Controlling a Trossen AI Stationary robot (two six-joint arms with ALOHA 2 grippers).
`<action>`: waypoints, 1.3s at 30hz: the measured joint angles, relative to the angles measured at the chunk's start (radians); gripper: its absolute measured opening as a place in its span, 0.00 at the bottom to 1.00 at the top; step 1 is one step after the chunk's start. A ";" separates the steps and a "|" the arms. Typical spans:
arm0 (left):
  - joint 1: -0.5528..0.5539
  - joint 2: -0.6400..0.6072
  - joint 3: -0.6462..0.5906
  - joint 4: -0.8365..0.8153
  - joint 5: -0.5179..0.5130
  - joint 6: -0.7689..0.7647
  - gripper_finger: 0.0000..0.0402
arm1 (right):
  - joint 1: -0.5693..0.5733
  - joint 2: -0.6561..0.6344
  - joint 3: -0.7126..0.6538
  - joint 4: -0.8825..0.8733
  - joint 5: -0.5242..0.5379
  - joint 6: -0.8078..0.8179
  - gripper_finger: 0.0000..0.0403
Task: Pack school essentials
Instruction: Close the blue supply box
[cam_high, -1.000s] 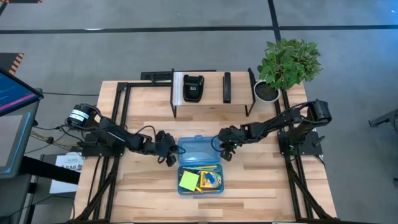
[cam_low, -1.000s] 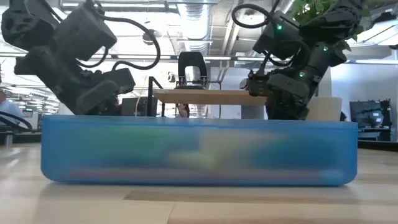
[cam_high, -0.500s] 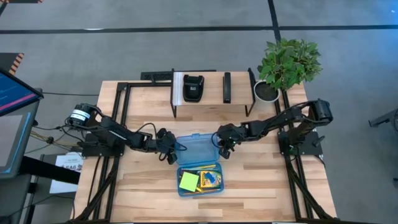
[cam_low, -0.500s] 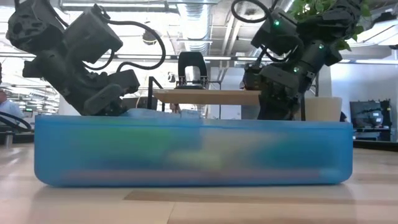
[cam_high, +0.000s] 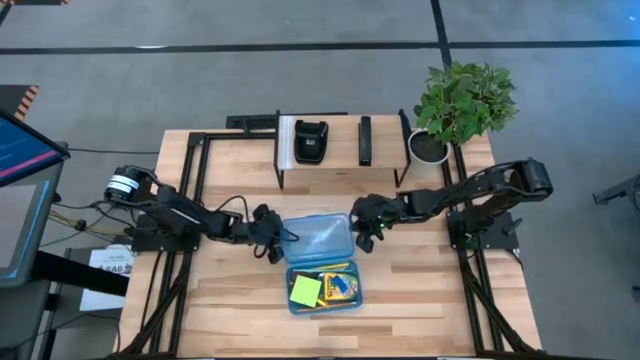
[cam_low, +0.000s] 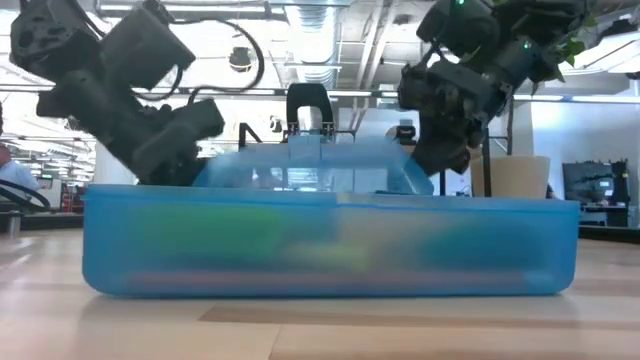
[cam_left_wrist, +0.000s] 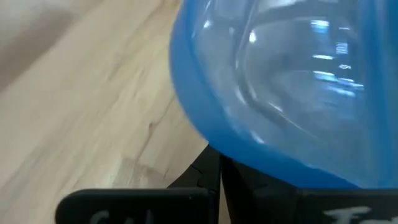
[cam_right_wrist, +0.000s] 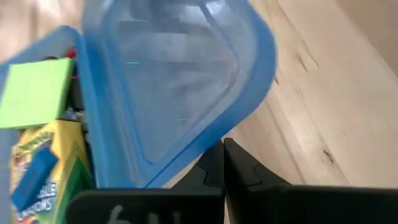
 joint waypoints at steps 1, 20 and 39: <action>0.000 -0.015 0.000 0.001 0.001 0.009 0.00 | 0.002 -0.008 0.000 0.002 0.000 -0.003 0.03; -0.084 -0.217 0.004 0.074 0.108 0.127 0.00 | 0.116 -0.067 0.003 0.144 -0.001 -0.024 0.03; -0.314 -0.186 0.004 0.225 0.019 0.078 0.00 | 0.343 -0.062 0.001 0.292 0.104 0.052 0.03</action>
